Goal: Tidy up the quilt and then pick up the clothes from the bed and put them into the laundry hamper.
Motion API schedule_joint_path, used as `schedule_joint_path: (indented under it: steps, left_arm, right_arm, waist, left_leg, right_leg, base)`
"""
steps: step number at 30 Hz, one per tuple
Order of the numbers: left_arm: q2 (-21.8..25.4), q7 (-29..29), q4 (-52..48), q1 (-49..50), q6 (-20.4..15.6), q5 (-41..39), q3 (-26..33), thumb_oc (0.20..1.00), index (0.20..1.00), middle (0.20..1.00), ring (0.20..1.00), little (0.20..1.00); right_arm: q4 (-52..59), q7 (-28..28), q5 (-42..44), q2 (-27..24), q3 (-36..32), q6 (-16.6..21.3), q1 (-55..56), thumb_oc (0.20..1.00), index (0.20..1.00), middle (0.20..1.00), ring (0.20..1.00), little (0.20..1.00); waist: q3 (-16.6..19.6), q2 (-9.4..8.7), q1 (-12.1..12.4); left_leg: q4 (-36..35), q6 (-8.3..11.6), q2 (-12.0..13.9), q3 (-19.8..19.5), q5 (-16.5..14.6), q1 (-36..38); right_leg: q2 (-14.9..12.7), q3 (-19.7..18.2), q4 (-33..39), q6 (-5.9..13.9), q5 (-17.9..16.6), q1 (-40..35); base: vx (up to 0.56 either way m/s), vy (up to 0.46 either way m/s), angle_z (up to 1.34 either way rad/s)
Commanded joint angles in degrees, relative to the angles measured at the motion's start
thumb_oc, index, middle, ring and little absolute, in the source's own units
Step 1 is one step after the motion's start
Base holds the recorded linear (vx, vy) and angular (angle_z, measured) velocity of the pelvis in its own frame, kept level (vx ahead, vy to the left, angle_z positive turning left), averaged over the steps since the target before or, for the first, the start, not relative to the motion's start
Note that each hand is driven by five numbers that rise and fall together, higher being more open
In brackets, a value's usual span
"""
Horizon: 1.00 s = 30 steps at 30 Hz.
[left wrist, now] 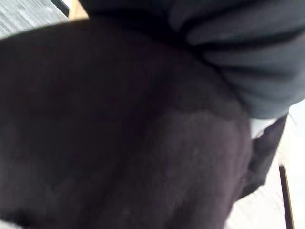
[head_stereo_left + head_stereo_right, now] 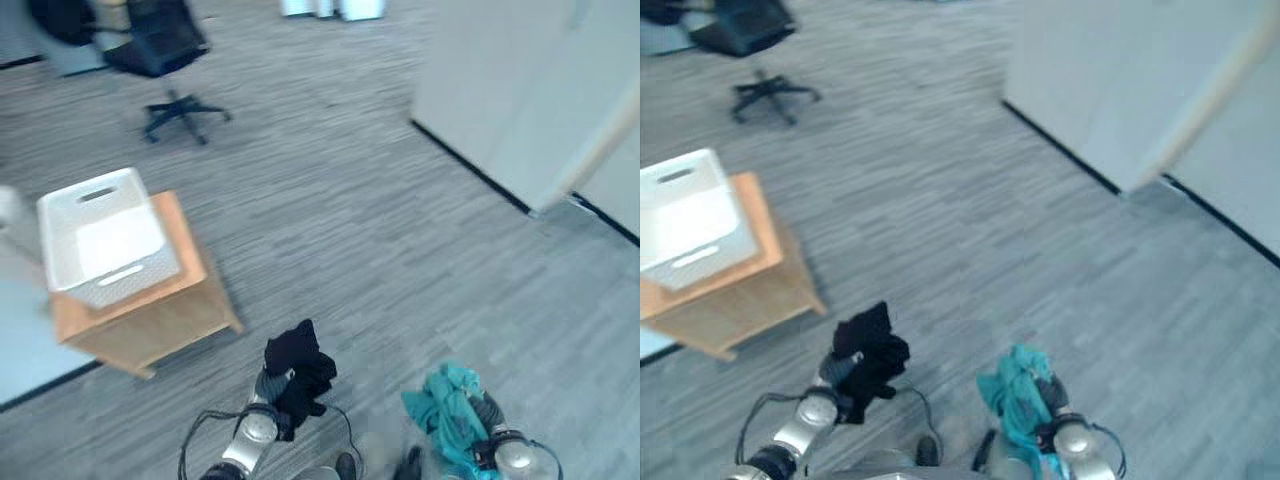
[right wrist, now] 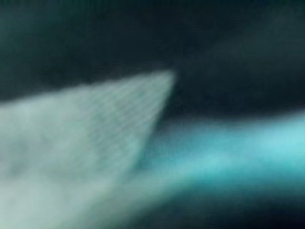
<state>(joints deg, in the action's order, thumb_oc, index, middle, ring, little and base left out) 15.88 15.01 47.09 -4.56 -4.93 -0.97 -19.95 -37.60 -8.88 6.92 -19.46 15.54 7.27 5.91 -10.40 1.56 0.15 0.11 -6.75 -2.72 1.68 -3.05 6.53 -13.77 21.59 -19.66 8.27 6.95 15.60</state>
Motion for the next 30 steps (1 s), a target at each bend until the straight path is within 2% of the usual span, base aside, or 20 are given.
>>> schedule_joint_path:
  steps: [1,2,3,4,6,7,8,9,10,12,15,18,19,20,21,23,24,26,27,30]
  left_arm:
    - [0.4,0.6,-1.5,-0.5,-2.7,2.6,-0.4,0.200,0.200,0.200,0.200,0.200]
    - [0.6,0.5,-0.6,-0.4,-2.6,3.0,0.3,0.200,0.200,0.200,0.200,0.200]
    - [0.8,0.2,0.2,-0.3,-3.2,3.2,0.6,0.200,0.200,0.200,0.200,0.200]
    - [0.5,0.2,1.5,0.1,-3.2,3.1,0.9,0.200,0.200,0.200,0.200,0.200]
    - [0.0,0.2,2.9,0.3,-3.6,2.2,1.1,0.200,0.200,0.200,0.200,0.200]
    - [-0.4,0.1,4.4,-0.1,-3.5,1.6,1.4,0.200,0.200,0.200,0.200,0.200]
    - [-1.0,-0.6,4.0,0.3,-3.3,0.1,1.6,0.200,0.200,0.200,0.200,0.200]
    - [-1.0,-0.6,4.0,0.3,-3.3,0.0,1.6,0.200,0.200,0.200,0.200,0.200]
    - [-0.8,-0.8,2.4,0.3,-2.9,-0.4,1.6,0.200,0.200,0.200,0.200,0.200]
    - [-0.3,-1.3,1.0,0.7,-3.0,0.2,1.7,0.200,0.200,0.200,0.200,0.200]
    - [0.1,-2.1,-0.2,2.9,-2.9,1.1,2.3,0.200,0.200,0.200,0.200,0.200]
    - [0.2,-2.8,-1.1,5.4,-1.9,2.0,3.0,0.200,0.200,0.200,0.200,0.200]
    - [0.2,-2.9,-1.2,5.4,-1.9,2.1,3.0,0.200,0.200,0.200,0.200,0.200]
    - [0.4,-3.0,-1.7,6.0,-1.7,2.4,3.6,0.200,0.200,0.200,0.200,0.200]
    - [1.1,-3.0,-2.2,6.5,-1.4,2.4,3.8,0.200,0.200,0.200,0.200,0.200]
    - [1.4,-3.0,-1.9,7.5,-1.5,1.8,4.4,0.200,0.200,0.200,0.200,0.200]
    - [0.9,-3.0,0.5,6.8,-1.2,2.0,4.3,0.200,0.200,0.200,0.200,0.200]
    - [1.5,-2.6,1.6,5.3,-0.8,1.9,4.2,0.200,0.200,0.200,0.200,0.200]
    - [1.8,-2.4,1.5,4.6,-1.1,2.0,3.9,0.200,0.200,0.200,0.200,0.200]
    - [3.4,-2.3,-0.5,2.9,-1.7,2.8,2.5,0.200,0.200,0.200,0.200,0.200]
  right_arm:
    - [3.9,0.0,1.1,0.3,-2.0,1.5,-1.8,0.200,0.200,0.200,0.200,0.200]
    - [4.4,0.2,0.7,0.2,-2.2,1.0,-1.5,0.200,0.200,0.200,0.200,0.200]
    - [5.1,0.6,0.5,0.5,-2.7,0.9,-0.3,0.200,0.200,0.200,0.200,0.200]
    - [4.7,1.2,-0.1,0.6,-2.0,0.4,-0.7,0.200,0.200,0.200,0.200,0.200]
    - [4.5,1.6,-0.1,0.5,-1.5,0.9,-1.3,0.200,0.200,0.200,0.200,0.200]
    - [4.2,1.8,-0.1,-0.1,-1.0,1.1,-2.2,0.200,0.200,0.200,0.200,0.200]
    - [5.0,2.0,0.4,-1.0,0.4,1.7,-3.5,0.200,0.200,0.200,0.200,0.200]
    - [5.0,2.0,0.4,-1.0,0.4,1.7,-3.5,0.200,0.200,0.200,0.200,0.200]
    - [6.4,1.5,0.7,-2.2,1.8,1.7,-5.4,0.200,0.200,0.200,0.200,0.200]
    - [6.1,1.7,-0.2,-2.5,2.8,1.3,-7.0,0.200,0.200,0.200,0.200,0.200]
    - [5.9,2.1,-1.8,-2.5,3.7,1.0,-7.6,0.200,0.200,0.200,0.200,0.200]
    - [4.5,1.8,-2.9,-1.7,4.1,0.9,-8.1,0.200,0.200,0.200,0.200,0.200]
    - [4.4,1.8,-2.9,-1.7,4.2,1.0,-8.1,0.200,0.200,0.200,0.200,0.200]
    - [3.5,1.5,-3.1,-0.8,4.1,0.9,-8.6,0.200,0.200,0.200,0.200,0.200]
    - [3.8,1.6,-3.5,-0.9,4.6,0.7,-9.3,0.200,0.200,0.200,0.200,0.200]
    - [4.5,2.8,-4.5,0.1,6.4,1.3,-9.6,0.200,0.200,0.200,0.200,0.200]
    - [3.7,3.2,-4.9,1.0,6.8,1.4,-9.6,0.200,0.200,0.200,0.200,0.200]
    - [3.0,3.0,-5.4,2.2,7.3,1.1,-10.5,0.200,0.200,0.200,0.200,0.200]
    - [3.6,3.0,-4.8,2.6,7.0,1.3,-10.4,0.200,0.200,0.200,0.200,0.200]
    - [5.2,2.5,-4.5,2.3,7.2,1.6,-10.0,0.200,0.200,0.200,0.200,0.200]
  waist:
    - [-2.2,-0.90,-0.5]
    - [-2.1,-1.14,-1.2]
    - [-1.9,-1.48,-1.0]
    - [-1.9,-2.09,-1.2]
    - [-2.0,-1.93,-1.4]
    - [-2.0,-1.94,-1.6]
    - [-3.4,-3.16,-0.1]
    - [-3.3,-2.91,-0.4]
    - [-4.5,-4.00,1.1]
    - [-4.4,-4.84,2.5]
    - [-3.0,-4.74,3.9]
    - [-1.4,-4.31,4.4]
    - [-1.4,-4.42,4.4]
    - [-0.6,-3.99,4.7]
    - [-0.6,-4.46,6.1]
    - [-0.1,-4.31,7.6]
    - [-0.1,-4.45,6.5]
    - [-1.0,-3.34,4.4]
    - [-1.1,-3.16,3.6]
    - [-1.4,-3.00,1.5]
  left_leg:
    - [-5.1,8.72,4.7,6.5,-5.1,5.6]
    - [-5.1,9.42,5.5,5.4,-5.4,7.5]
    - [-5.1,10.27,6.4,4.2,-6.6,10.0]
    - [-3.8,10.73,6.7,4.0,-6.2,10.8]
    - [1.5,11.62,8.3,2.8,-4.9,10.3]
    - [10.0,12.65,9.3,2.3,-2.2,7.4]
    - [29.1,12.19,11.4,3.2,3.5,-1.6]
    - [30.0,12.24,11.7,2.7,3.1,-2.3]
    - [40.6,11.08,15.4,7.7,4.8,-9.1]
    - [39.1,11.03,14.6,12.3,1.6,-12.9]
    - [27.2,11.16,13.8,19.8,-1.0,-16.8]
    - [11.1,10.71,12.0,30.4,2.6,-16.2]
    - [10.2,10.67,11.7,30.5,3.0,-15.8]
    - [4.6,10.90,12.6,37.1,6.0,-15.5]
    - [3.5,10.47,11.9,36.4,6.8,-15.9]
    - [-1.7,6.32,6.6,30.3,4.7,-12.0]
    - [-4.3,4.37,4.0,29.8,4.5,-9.3]
    - [-5.1,3.32,4.3,27.0,3.4,-6.0]
    - [-5.1,3.44,4.6,25.4,2.8,-5.0]
    - [-5.1,4.19,5.0,20.9,2.7,-3.4]
  right_leg:
    - [-3.0,-5.8,22.7,3.38,-13.8,-7.6]
    - [-4.5,-8.3,23.6,4.47,-16.5,-5.3]
    - [-4.0,-9.3,24.7,4.98,-15.0,-6.4]
    - [-4.4,-10.4,22.5,5.79,-17.4,-6.5]
    - [-3.7,-11.2,20.4,5.47,-17.0,-6.7]
    - [-2.3,-12.4,19.8,4.48,-16.3,-7.5]
    - [-0.9,-11.3,20.1,0.61,-13.5,-11.0]
    - [-0.7,-11.0,20.1,0.56,-13.5,-10.9]
    - [1.7,-7.7,22.5,-2.58,-10.4,-16.8]
    - [2.6,-5.4,24.4,-2.95,-8.2,-20.8]
    - [4.5,-2.8,24.7,-2.04,-4.2,-24.8]
    - [7.1,0.7,24.2,-1.49,-1.5,-28.4]
    - [7.0,0.7,24.2,-1.47,-1.6,-28.5]
    - [8.6,3.5,21.8,-0.62,-0.3,-30.6]
    - [8.5,4.2,19.0,0.19,-1.2,-31.0]
    - [6.7,4.7,4.9,3.58,-4.4,-29.3]
    - [4.0,4.1,-5.1,6.73,-9.9,-27.0]
    - [2.2,0.5,-19.2,6.73,-13.5,-18.7]
    - [1.7,-1.0,-21.6,6.73,-12.2,-15.7]
    - [1.3,-1.7,-11.6,3.32,-10.1,-11.7]
  base:
    - [0.74,-0.438,1.11]
    - [0.76,-0.454,0.94]
    - [0.70,-0.419,1.13]
    - [0.65,-0.435,1.27]
    - [0.37,-0.303,1.13]
    - [0.41,-0.520,0.95]
    - [0.41,-0.518,0.72]
    - [0.52,-0.742,0.33]
    - [0.42,-0.497,0.01]
    - [0.54,-0.447,0.37]
    - [0.50,-0.153,0.60]
    - [0.48,-0.032,0.66]
    - [0.55,-0.006,0.83]
    - [0.55,-0.010,0.63]
    - [0.77,0.069,0.52]
    - [0.61,0.226,0.45]
    - [0.52,0.243,0.42]
    - [0.44,0.103,0.69]
    - [0.41,-0.020,1.24]
    - [0.34,-0.167,1.59]
